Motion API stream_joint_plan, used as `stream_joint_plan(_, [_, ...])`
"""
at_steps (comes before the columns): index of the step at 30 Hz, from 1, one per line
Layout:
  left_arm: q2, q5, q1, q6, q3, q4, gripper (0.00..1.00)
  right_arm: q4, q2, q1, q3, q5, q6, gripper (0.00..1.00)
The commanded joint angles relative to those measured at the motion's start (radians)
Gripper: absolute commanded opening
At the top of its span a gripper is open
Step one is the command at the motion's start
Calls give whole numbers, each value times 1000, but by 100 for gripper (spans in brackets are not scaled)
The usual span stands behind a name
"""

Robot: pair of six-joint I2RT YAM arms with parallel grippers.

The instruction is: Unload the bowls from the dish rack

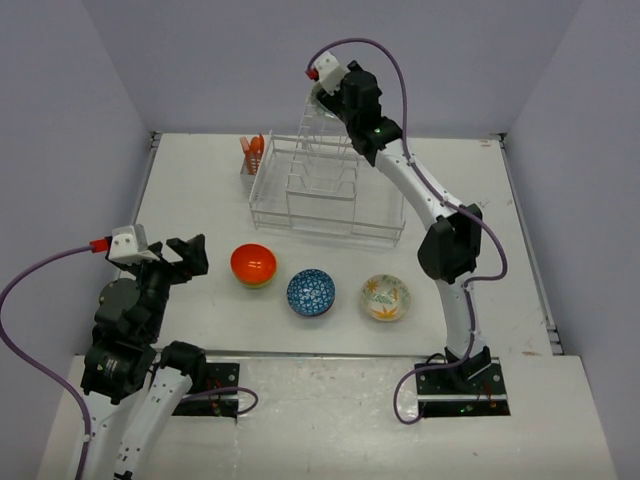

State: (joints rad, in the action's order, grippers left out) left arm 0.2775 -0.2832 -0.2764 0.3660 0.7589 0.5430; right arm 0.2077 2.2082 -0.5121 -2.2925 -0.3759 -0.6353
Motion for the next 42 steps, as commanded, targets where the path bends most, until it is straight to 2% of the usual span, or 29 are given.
stream_joint_plan(1, [8,9,-4,-4,-3,-21,100,-131,15,9,16,-4,-32,63])
stream_joint_plan(2, [9,10,-4,-4,-3,-21,100,-155,12,9,31,-6,-36,56])
stream_joint_plan(4, [11,18,-4,-7,-4,-25,100,-197,2,9,62,0,-43,52])
stream_joint_plan(5, [11,21,-4,-9,-6,-28,100,-202,2,9,67,-3,-50,42])
stream_joint_plan(8, [22,27,-4,-10,-6,-29,100,-248,10,9,74,-14,-59,26])
stream_joint_plan(12, [20,32,-4,-12,-6,-29,100,-330,-4,9,128,-30,-66,19])
stream_joint_plan(19, [11,32,-4,-12,-7,-31,100,-378,-11,11,154,-52,-46,1])
stream_joint_plan(30, [3,29,-4,-12,-9,-29,100,-476,-155,6,267,-29,48,0])
stream_joint_plan(42, [2,26,-4,-10,-9,-31,100,-510,-226,4,252,-92,94,0])
